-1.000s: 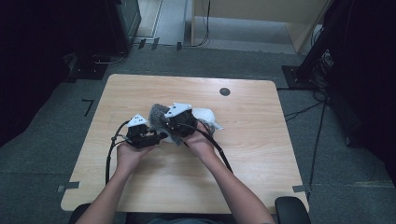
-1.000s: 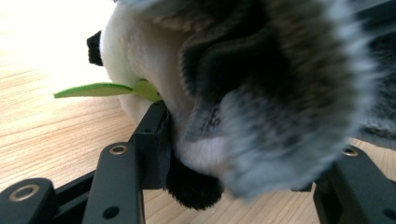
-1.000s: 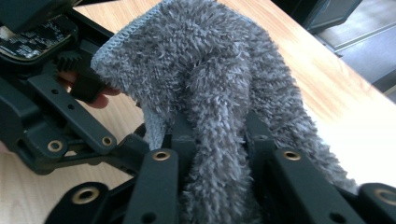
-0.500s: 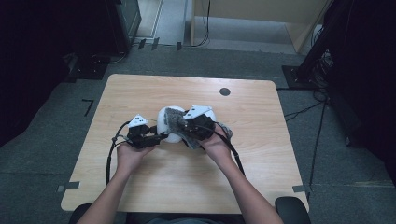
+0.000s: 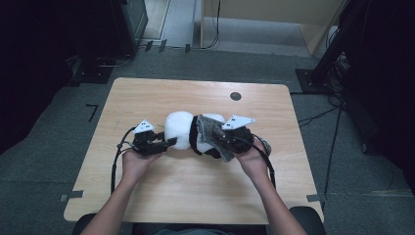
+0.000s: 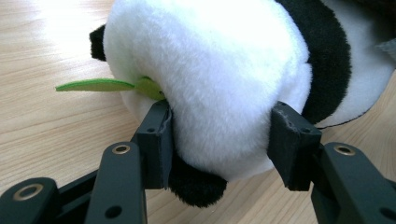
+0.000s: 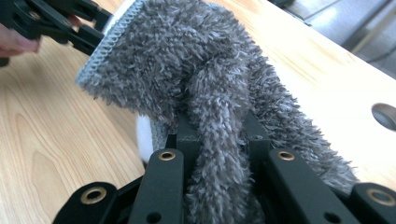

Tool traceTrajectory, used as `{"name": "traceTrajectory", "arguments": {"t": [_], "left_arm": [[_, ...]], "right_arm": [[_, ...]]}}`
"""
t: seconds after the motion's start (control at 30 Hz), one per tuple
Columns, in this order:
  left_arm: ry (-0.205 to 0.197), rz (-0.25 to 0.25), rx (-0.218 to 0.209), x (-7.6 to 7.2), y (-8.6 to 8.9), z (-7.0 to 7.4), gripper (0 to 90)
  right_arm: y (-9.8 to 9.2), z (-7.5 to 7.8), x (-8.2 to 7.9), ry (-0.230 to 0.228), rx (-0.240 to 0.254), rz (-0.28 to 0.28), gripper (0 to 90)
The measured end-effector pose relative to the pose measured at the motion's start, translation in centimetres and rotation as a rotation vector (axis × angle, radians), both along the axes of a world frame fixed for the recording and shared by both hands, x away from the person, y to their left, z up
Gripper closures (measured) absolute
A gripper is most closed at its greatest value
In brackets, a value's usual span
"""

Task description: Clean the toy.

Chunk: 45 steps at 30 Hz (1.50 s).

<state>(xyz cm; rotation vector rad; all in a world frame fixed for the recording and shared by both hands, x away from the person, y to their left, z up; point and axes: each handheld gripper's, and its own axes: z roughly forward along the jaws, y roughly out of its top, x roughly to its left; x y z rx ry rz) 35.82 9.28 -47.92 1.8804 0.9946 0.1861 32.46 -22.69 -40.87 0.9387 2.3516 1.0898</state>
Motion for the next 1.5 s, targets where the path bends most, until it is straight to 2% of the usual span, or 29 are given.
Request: {"name": "traceTrajectory", "arguments": {"t": [0.17, 0.3, 0.43, 0.63, 0.8, 0.93, 1.0, 1.07, 1.27, 1.5], "left_arm": [[0.002, 0.002, 0.001, 0.0, 0.0, 0.1, 46.3], [0.006, 0.007, -0.003, -0.1, -0.1, 0.1, 46.6], [0.004, 0.006, 0.002, -0.2, -0.1, 0.2, 47.0], [0.008, 0.005, 0.002, -0.3, -0.2, 0.4, 47.6], [0.010, 0.004, 0.001, -0.4, -0.3, 0.5, 47.8], [0.011, 0.001, 0.004, -0.6, -0.5, 0.6, 48.2], [0.021, 0.001, 0.007, -0.5, -0.4, 0.6, 48.2], [0.020, -0.001, 0.007, -0.5, -0.4, 0.6, 48.2], [0.020, -0.007, 0.018, -0.4, -0.5, 0.5, 48.1], [0.019, -0.010, 0.016, -0.4, -0.4, 0.5, 49.0]], "right_arm": [[-0.7, -0.1, -0.1, 0.015, 0.019, -0.007, 76.2], [0.3, 0.6, -0.3, -0.001, 0.024, 0.011, 76.4], [2.6, 1.5, 0.0, -0.021, 0.025, 0.065, 76.4], [7.4, 2.0, 1.5, -0.034, 0.015, 0.139, 76.4], [10.3, 1.3, 2.8, -0.014, -0.004, 0.163, 76.4], [11.7, 0.3, 3.4, 0.000, -0.018, 0.173, 76.1], [12.0, -0.2, 3.5, 0.009, -0.029, 0.175, 76.1], [11.8, -0.5, 3.6, 0.009, -0.017, 0.182, 76.1], [11.1, -0.7, 3.4, 0.022, -0.020, 0.177, 76.1], [8.3, -0.9, 2.5, 0.034, -0.012, 0.143, 76.0]]}}
